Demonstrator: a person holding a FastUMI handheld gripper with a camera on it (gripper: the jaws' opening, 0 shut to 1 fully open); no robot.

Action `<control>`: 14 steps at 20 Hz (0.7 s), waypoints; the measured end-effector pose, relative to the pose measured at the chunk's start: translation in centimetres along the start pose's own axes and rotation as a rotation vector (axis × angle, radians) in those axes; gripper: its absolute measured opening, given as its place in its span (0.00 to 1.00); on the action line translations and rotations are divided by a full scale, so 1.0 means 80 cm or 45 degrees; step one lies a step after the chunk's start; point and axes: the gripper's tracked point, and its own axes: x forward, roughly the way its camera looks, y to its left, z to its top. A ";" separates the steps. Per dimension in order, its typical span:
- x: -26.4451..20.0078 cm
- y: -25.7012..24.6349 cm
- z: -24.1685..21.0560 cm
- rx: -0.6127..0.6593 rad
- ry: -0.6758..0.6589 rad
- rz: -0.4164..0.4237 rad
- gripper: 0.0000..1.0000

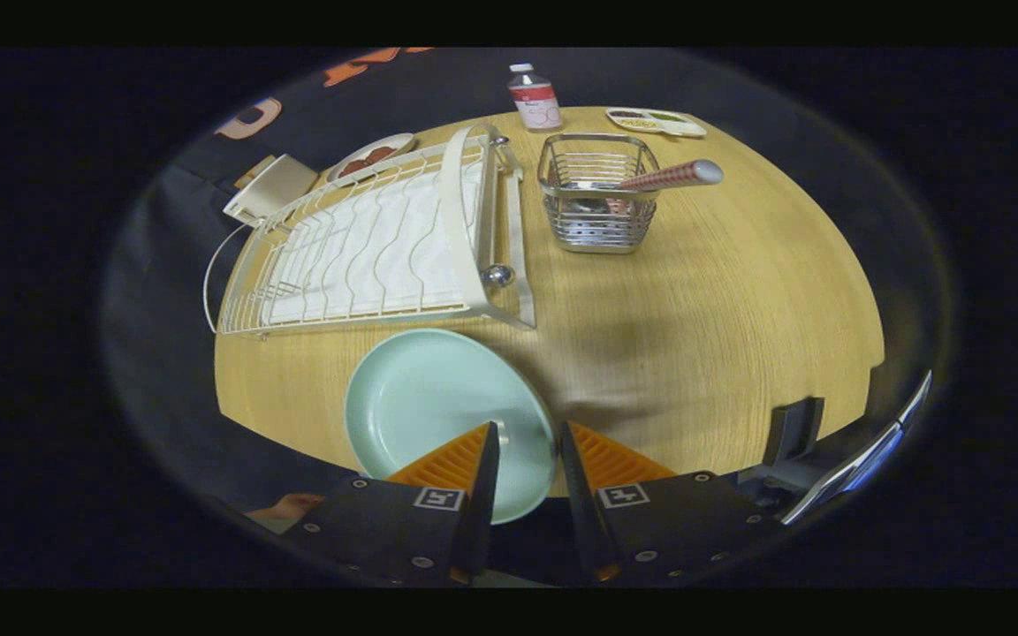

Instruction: Take the plate from the dish rack, then take the spoon from the basket and place it into the plate.

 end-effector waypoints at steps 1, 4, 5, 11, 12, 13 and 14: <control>0.002 0.001 0.003 0.022 0.000 0.013 0.41; 0.001 -0.002 0.025 0.037 -0.073 0.018 0.41; -0.001 -0.003 0.032 0.039 -0.104 0.020 0.41; -0.026 -0.019 0.081 0.072 -0.358 0.044 0.55; -0.031 -0.020 0.091 0.072 -0.411 0.051 0.59; -0.037 -0.024 0.101 0.067 -0.465 0.057 0.61; -0.042 -0.029 0.112 0.062 -0.515 0.053 0.64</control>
